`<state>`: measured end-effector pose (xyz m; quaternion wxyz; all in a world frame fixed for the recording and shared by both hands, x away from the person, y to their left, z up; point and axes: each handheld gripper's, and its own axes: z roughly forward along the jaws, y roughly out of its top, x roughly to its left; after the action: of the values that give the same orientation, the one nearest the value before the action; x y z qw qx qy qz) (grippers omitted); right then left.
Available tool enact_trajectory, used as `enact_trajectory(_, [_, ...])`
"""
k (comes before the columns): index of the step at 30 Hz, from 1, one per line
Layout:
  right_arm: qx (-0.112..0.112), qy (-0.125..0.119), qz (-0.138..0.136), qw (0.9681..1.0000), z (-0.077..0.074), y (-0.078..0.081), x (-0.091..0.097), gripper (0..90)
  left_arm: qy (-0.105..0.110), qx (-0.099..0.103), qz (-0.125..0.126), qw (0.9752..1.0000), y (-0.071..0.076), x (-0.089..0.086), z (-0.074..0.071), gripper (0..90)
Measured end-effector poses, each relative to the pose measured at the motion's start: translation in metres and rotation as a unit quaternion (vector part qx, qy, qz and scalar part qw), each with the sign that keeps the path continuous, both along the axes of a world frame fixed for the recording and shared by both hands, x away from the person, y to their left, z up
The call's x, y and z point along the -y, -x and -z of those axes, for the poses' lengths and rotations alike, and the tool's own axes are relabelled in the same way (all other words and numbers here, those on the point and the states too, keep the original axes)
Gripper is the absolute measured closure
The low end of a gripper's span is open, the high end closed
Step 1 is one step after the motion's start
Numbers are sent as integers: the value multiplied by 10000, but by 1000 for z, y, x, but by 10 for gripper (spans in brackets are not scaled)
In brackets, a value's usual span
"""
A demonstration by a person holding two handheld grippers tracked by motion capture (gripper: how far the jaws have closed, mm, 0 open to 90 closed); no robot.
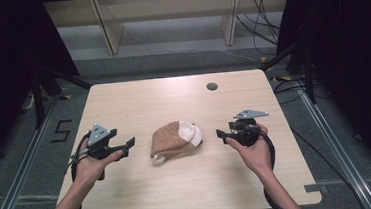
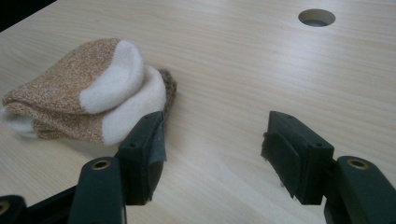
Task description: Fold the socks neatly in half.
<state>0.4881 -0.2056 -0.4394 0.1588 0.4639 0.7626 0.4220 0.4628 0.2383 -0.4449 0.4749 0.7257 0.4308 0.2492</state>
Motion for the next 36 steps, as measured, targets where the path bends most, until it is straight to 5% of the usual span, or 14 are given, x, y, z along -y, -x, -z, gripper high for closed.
enact_trajectory(22, [-17,-56,365,9993,39,38,43,358,-181,-207,-397,9988,32,-45,45,223])
enact_trajectory(24, [-69,-110,582,9982,43,43,44,357,-173,-155,-444,9987,33,-47,48,224])
enact_trajectory(25, [-13,24,526,9986,45,43,47,357,-165,-138,-432,9988,33,-47,49,224])
enact_trajectory(27, [-1,-148,497,9987,48,44,48,354,-84,-97,-460,9989,34,-46,50,223])
enact_trajectory(30, [9,-70,567,9984,48,46,50,355,-57,-49,-415,9991,35,-43,50,223])
enact_trajectory(32, [-64,-293,652,9974,48,47,48,354,-56,-11,-361,9993,35,-41,49,222])
enact_trajectory(36, [90,-334,611,9975,48,46,51,345,-94,-20,-246,9997,35,-37,50,220])
